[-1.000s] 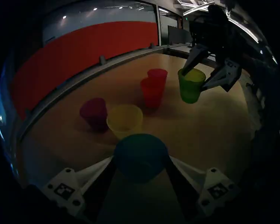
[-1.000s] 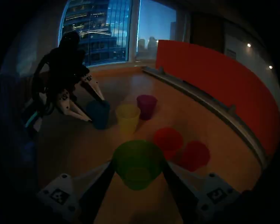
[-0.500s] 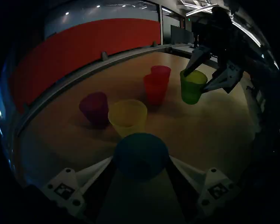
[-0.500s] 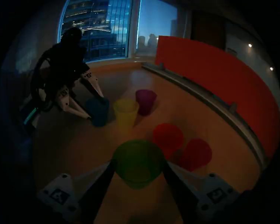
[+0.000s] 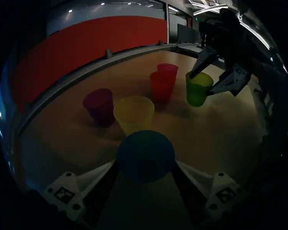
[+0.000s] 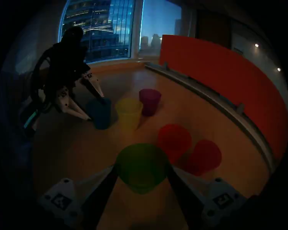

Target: Pour water

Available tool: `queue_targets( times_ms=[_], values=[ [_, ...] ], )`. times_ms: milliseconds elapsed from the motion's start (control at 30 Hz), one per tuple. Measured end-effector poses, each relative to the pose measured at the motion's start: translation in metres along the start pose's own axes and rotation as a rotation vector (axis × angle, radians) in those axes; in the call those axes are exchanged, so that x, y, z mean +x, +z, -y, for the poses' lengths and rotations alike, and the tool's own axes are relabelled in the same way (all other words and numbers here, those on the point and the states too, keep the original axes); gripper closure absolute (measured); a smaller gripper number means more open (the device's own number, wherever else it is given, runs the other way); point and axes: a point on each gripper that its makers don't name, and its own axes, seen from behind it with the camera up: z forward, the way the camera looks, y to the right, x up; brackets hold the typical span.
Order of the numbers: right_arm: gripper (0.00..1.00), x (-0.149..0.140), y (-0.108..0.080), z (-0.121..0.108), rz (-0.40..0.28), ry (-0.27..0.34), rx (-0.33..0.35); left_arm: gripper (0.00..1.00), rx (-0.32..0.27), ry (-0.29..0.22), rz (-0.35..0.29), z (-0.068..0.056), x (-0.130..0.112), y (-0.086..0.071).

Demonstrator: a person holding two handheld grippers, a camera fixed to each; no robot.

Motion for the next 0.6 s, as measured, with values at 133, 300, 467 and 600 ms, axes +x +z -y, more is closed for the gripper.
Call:
queue_targets(
  times_ms=[133,300,467,600],
  values=[
    [0.04,-0.002,0.003,0.000,0.000,0.003,-0.003,0.09,0.021,-0.006,0.015,0.003,-0.006,-0.003],
    [0.04,-0.006,0.007,0.002,-0.001,0.012,-0.002,0.09,0.034,-0.015,0.029,0.003,-0.014,-0.007],
    [0.04,-0.010,0.012,0.002,-0.004,0.019,-0.007,0.08,0.040,-0.031,0.031,0.002,-0.021,-0.012],
    [0.04,-0.012,0.015,0.001,-0.006,0.024,-0.011,0.08,0.050,-0.042,0.028,0.003,-0.025,-0.017]
  ],
)
